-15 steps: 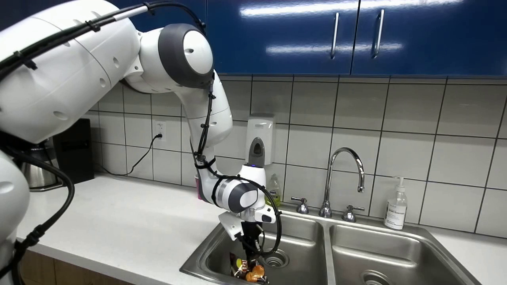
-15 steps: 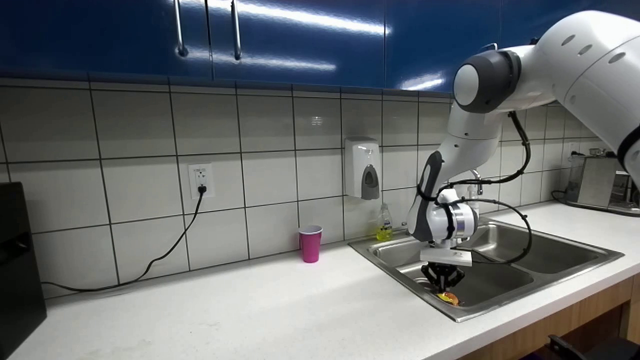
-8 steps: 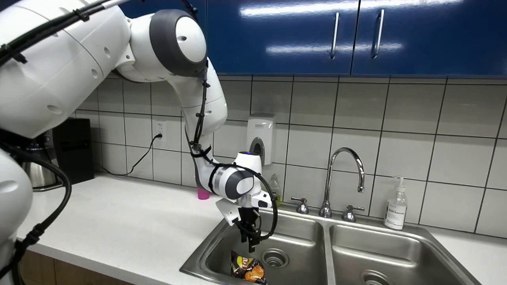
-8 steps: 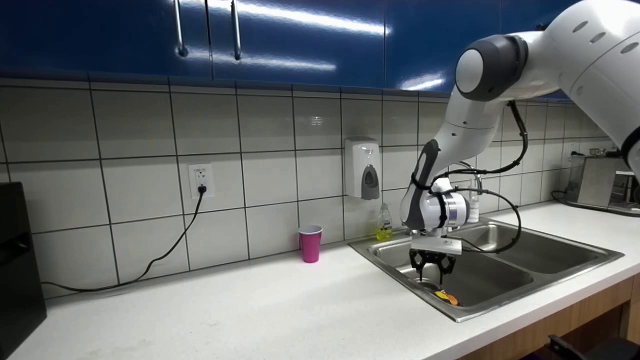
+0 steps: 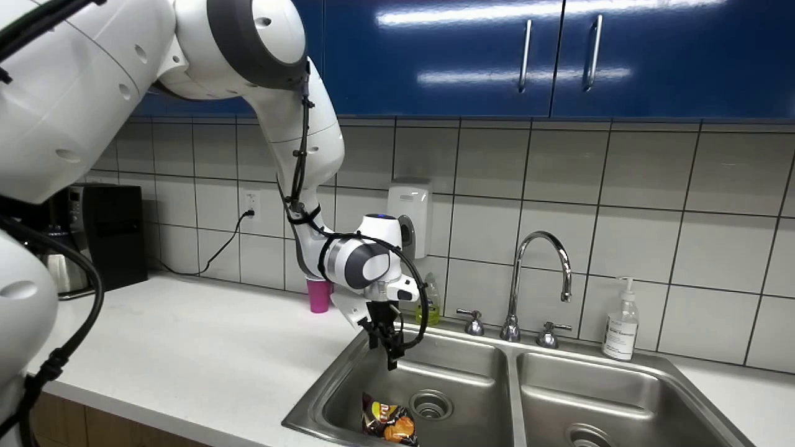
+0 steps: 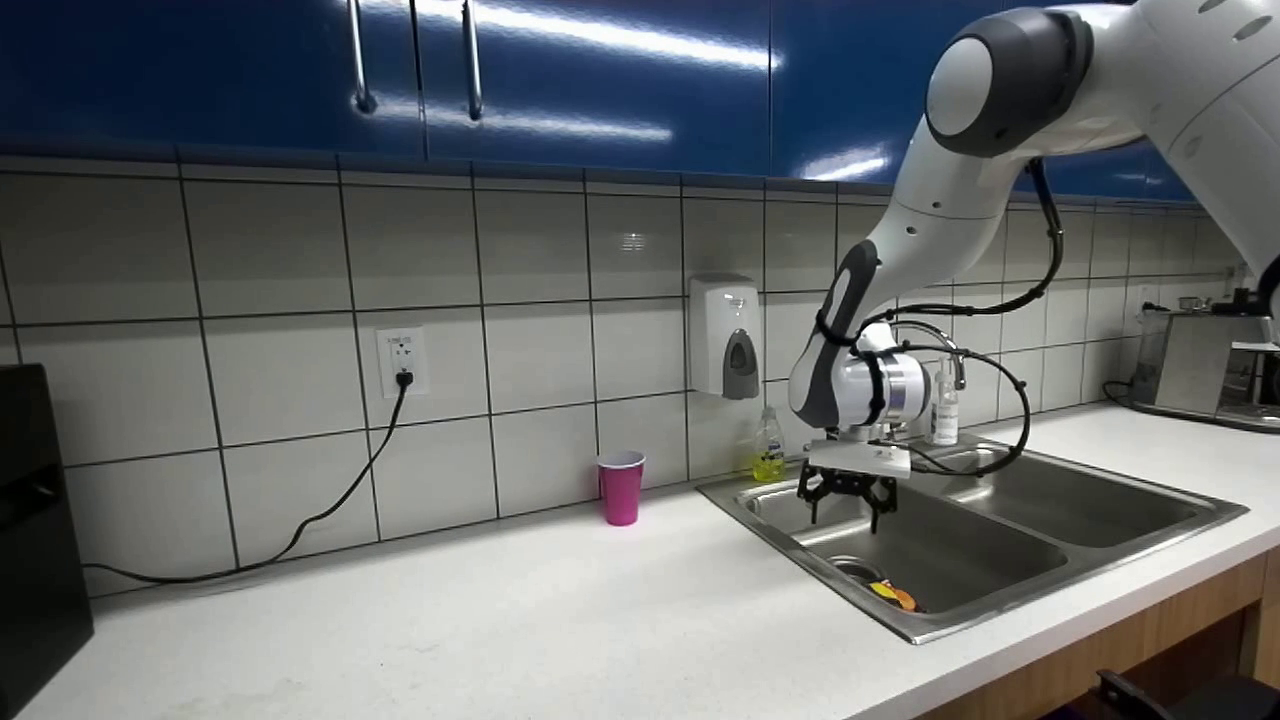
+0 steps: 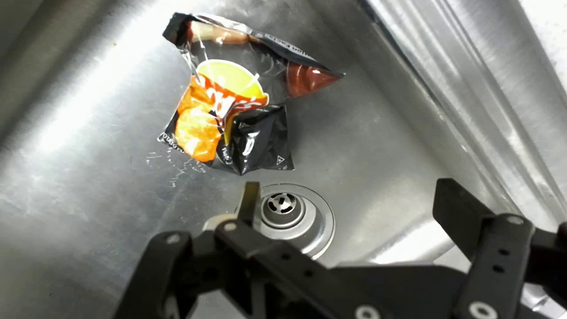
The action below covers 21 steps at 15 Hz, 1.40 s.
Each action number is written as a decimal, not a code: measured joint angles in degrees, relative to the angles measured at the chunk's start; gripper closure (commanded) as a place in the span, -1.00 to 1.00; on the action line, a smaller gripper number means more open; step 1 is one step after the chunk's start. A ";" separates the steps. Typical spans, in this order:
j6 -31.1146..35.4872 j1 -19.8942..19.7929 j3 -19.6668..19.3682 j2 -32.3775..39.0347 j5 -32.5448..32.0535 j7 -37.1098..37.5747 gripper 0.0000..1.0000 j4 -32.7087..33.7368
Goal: Put the black packet in the left sink
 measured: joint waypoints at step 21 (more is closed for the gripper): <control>-14.76 0.90 5.55 -30.47 -5.21 -17.18 -1.00 -23.73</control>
